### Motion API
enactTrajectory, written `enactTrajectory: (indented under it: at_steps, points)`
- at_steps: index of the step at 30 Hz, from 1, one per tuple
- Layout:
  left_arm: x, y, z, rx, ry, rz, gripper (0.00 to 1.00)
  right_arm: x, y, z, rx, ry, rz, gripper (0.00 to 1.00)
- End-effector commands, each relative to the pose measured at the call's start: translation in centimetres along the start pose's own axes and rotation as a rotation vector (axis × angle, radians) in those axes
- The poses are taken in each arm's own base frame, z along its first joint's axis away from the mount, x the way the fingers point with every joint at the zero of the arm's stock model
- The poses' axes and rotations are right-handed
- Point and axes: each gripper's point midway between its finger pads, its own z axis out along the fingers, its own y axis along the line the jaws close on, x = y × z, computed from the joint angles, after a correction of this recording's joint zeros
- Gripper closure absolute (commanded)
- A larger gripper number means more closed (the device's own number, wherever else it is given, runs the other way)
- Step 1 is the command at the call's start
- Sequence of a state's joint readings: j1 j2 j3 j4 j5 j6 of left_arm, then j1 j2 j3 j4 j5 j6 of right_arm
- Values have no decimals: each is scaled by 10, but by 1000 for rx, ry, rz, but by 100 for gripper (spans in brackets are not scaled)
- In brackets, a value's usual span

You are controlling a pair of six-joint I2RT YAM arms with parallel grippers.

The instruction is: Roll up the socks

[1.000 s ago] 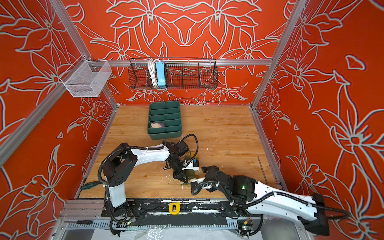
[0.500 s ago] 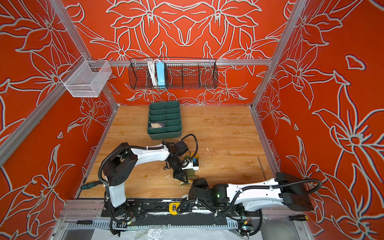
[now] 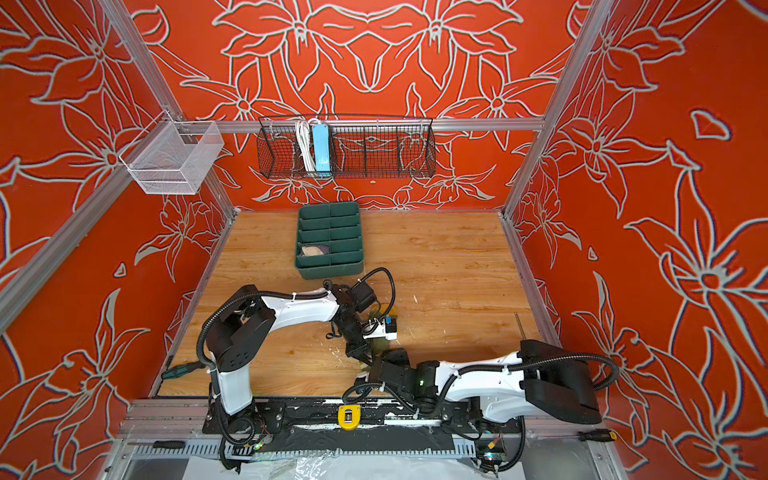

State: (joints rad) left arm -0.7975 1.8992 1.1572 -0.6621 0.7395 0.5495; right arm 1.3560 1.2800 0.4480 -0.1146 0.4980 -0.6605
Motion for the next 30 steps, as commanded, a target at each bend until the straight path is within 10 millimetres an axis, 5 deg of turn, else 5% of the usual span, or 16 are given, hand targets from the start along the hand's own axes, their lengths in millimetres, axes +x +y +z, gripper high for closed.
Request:
enactTrajectory:
  at_steps: [1,6,13,18,21,25,30]
  points:
    - [13,-2,3,19,30,-16,100,7,8,7,-22,26,20,58]
    - [6,-7,-6,-6,-3,8,100,11,24,12,-100,58,1,91]
    - [-28,-15,-42,-151,-168,126,55,17,50,-2,-305,116,-13,100]
    - [-56,-15,-104,-463,-356,244,45,23,58,-12,-408,200,9,100]
    - [-62,-21,-161,-721,-466,303,38,21,59,-16,-468,237,47,100]
    - [-45,-64,-230,-969,-620,451,26,17,57,-23,-588,299,144,100]
    - [-3,-126,-268,-1083,-730,638,13,-5,50,-24,-751,311,300,100]
